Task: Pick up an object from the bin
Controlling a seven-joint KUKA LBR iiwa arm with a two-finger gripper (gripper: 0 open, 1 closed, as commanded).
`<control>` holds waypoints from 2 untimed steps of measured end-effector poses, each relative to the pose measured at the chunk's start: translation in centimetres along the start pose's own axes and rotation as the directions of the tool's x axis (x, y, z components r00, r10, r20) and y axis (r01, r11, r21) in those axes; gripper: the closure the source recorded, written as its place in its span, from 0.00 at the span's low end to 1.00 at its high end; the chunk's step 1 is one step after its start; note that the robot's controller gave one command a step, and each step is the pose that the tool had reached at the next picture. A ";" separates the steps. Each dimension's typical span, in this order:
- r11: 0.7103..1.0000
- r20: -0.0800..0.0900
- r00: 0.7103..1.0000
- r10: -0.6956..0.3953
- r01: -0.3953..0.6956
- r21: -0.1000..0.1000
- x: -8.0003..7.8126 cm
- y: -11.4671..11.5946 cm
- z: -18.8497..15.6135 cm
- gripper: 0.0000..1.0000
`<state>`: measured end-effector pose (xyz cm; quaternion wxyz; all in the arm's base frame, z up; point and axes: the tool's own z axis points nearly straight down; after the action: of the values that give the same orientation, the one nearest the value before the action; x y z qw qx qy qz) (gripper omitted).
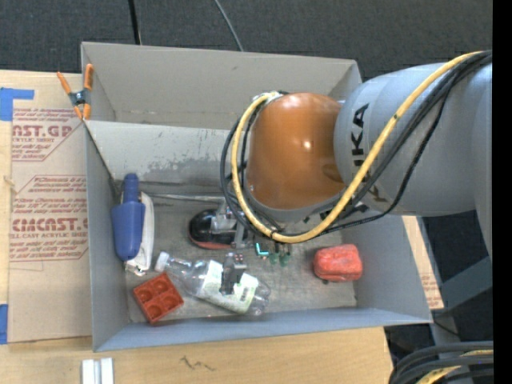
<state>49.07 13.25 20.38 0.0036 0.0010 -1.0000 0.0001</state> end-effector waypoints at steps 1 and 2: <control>1.000 0.008 1.000 0.001 -0.001 -0.001 -0.2 -0.1 -0.4 0.00; 0.999 -0.011 0.999 -0.047 0.047 -0.005 -2.2 -1.7 11.9 1.00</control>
Offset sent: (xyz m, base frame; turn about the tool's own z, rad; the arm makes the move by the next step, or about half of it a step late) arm 0.0202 -0.0229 -0.1324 -0.0415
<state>51.16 11.58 8.51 0.0090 0.0246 -0.9997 -0.0025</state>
